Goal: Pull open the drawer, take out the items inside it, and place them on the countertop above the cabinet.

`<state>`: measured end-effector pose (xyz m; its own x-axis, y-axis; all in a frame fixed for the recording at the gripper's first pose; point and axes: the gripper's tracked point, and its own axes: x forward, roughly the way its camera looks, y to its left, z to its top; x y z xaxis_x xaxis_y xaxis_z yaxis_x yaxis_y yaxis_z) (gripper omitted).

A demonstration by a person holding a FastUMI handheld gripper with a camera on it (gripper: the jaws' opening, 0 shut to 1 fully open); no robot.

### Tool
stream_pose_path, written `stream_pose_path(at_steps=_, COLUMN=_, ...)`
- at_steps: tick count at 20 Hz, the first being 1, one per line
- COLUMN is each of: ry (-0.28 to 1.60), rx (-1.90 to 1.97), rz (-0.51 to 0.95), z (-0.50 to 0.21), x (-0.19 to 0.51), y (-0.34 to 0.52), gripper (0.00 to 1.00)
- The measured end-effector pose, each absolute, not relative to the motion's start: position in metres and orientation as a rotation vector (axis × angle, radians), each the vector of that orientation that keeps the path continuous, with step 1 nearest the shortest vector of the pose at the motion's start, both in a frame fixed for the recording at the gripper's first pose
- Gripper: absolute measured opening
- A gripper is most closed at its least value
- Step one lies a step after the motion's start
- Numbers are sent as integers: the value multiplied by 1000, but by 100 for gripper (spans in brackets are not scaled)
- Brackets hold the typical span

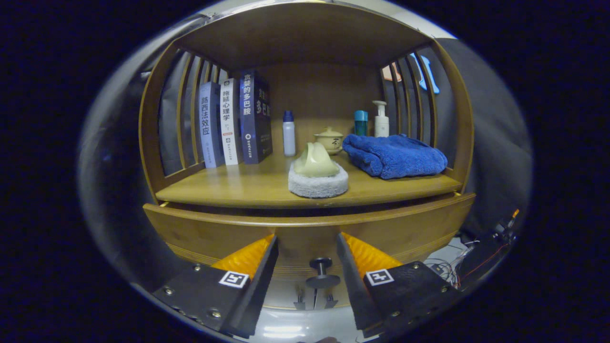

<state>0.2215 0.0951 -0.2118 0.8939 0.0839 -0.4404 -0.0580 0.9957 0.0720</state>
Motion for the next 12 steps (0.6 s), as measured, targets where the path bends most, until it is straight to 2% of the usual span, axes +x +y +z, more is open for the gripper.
stream_pose_path(at_steps=12, ry=463, rx=82, rz=76, z=-216, x=238, y=99, gripper=75)
